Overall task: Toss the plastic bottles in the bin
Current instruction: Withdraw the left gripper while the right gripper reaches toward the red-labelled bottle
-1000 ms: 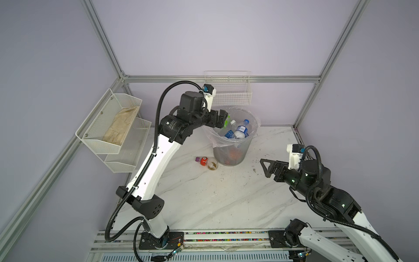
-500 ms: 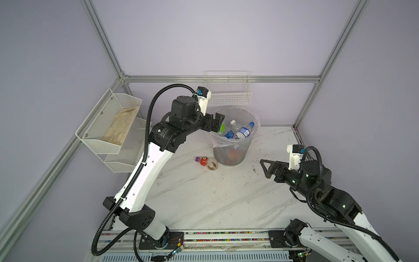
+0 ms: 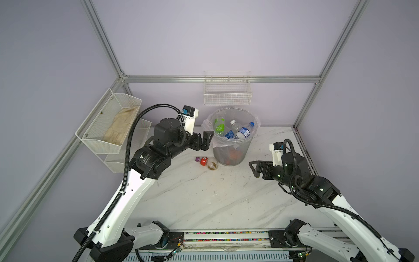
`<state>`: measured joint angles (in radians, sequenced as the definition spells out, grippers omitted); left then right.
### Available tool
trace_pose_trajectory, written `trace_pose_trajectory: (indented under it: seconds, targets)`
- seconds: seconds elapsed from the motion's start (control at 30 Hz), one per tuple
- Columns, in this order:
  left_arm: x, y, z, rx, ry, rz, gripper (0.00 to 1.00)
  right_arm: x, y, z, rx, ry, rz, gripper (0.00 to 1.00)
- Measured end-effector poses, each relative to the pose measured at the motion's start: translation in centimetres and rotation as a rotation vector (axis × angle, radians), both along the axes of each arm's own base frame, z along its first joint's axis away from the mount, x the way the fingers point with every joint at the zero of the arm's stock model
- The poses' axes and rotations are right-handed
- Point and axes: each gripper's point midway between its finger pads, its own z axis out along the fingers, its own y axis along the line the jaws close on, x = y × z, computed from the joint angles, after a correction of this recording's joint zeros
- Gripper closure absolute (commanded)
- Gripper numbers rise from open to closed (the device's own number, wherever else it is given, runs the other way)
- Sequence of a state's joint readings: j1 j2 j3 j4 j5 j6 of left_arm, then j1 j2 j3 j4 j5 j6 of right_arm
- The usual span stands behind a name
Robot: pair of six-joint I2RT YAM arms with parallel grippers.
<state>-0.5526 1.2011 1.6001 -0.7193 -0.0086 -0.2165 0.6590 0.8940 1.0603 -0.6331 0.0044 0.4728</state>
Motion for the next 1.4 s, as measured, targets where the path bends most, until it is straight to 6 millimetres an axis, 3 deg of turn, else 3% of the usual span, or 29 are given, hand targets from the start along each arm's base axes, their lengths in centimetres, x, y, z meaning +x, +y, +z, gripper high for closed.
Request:
trace_pose_trajectory:
  seconds: [0.23, 0.43, 0.63, 0.77, 0.93, 1.23, 1.4]
  targets:
    - [-1.6, 1.7, -6.1, 0.014, 0.104, 0.054, 0.0, 0.2, 1.0, -2.9, -0.043, 0.075, 0.039, 0.02]
    - [-4.2, 4.1, -8.4, -0.022, 0.123, 0.11, 0.0, -0.7, 2.5, -4.6, -0.066, 0.106, 0.09, 0.03]
    - [-6.6, 6.1, -11.3, -0.088, 0.146, 0.166, 0.0, -2.5, 6.7, -6.2, -0.146, 0.124, 0.192, 0.02]
    - [-7.9, 7.3, -13.5, -0.116, 0.183, 0.206, 0.0, -3.6, 11.1, -6.8, -0.224, 0.112, 0.274, 0.02]
    - [-9.9, 9.2, -13.8, -0.152, 0.18, 0.25, 0.0, -3.3, 14.8, -7.3, -0.307, 0.087, 0.333, 0.02]
    - [-12.4, 11.6, -14.3, -0.166, 0.173, 0.299, 0.0, 0.4, 21.0, -7.3, -0.44, 0.012, 0.403, 0.02]
    - [-13.3, 12.5, -14.7, -0.158, 0.174, 0.314, 0.0, 2.4, 24.1, -9.6, -0.551, -0.007, 0.451, 0.02]
